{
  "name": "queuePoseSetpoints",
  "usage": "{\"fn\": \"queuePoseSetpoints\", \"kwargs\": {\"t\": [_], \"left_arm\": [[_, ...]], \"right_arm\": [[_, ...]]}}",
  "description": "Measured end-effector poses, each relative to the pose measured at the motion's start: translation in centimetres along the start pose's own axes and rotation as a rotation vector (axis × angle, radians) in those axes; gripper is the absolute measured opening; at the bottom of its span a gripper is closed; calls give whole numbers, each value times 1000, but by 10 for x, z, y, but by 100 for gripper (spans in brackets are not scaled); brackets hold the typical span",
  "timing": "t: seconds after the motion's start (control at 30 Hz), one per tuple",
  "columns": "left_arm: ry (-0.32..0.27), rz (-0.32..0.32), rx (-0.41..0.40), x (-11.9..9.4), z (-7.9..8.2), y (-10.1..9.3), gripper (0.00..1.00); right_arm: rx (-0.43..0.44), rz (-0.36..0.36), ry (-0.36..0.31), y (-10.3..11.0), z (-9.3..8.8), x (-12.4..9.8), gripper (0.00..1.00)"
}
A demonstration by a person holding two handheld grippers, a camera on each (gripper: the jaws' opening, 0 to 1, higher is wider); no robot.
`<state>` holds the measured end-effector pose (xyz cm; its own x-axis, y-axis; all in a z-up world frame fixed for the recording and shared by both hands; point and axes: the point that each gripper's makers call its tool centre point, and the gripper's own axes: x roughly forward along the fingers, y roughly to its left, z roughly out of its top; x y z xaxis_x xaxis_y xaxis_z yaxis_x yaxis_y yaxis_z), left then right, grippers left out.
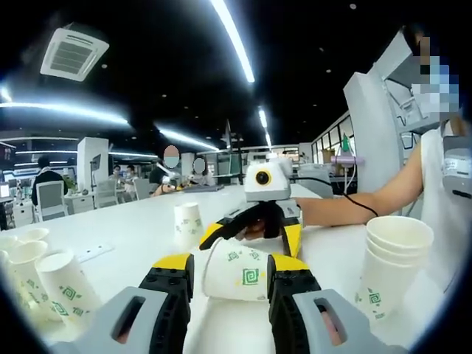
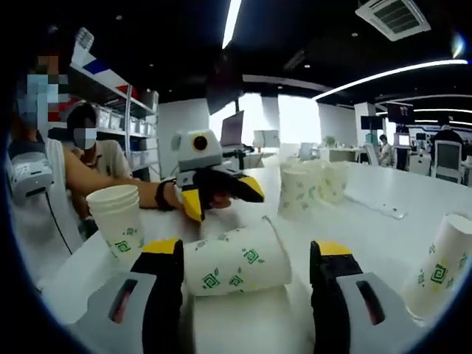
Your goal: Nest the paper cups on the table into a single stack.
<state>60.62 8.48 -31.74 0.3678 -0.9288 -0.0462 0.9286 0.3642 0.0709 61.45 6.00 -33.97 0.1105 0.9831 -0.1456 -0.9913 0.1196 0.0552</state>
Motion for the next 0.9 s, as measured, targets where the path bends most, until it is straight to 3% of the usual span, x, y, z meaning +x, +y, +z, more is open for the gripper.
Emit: {"fn": "queuePoseSetpoints", "kwargs": {"t": [0.1, 0.2, 0.23, 0.27, 0.43, 0.53, 0.6, 0.7, 0.87, 0.9], "left_arm": [[1, 1, -2, 0, 0, 0, 42], [5, 2, -3, 1, -2, 2, 42], [6, 2, -4, 1, -2, 2, 42], [7, 2, -2, 1, -3, 2, 42], [7, 4, -1, 1, -2, 3, 42], [9, 2, -1, 2, -3, 3, 42], [10, 0, 0, 2, -3, 3, 42], [9, 2, 4, 2, -3, 3, 42], [10, 4, 3, 1, -3, 4, 42], [10, 4, 4, 1, -3, 4, 42]], "right_arm": [[29, -7, -38, -3, 8, -4, 73], [-8, -31, 29, -8, -4, -3, 72], [29, -36, -8, -9, 1, -2, 75], [9, -27, 11, -10, -2, -3, 75], [10, -11, 23, 7, -4, 4, 84], [-129, -23, 187, 1, -34, 6, 86], [-133, 15, 180, 10, -38, 13, 87], [-121, 41, 161, 15, -32, 14, 81], [-154, 68, 137, 24, -23, 10, 58], [-162, 74, 140, 24, -24, 10, 59]]}}
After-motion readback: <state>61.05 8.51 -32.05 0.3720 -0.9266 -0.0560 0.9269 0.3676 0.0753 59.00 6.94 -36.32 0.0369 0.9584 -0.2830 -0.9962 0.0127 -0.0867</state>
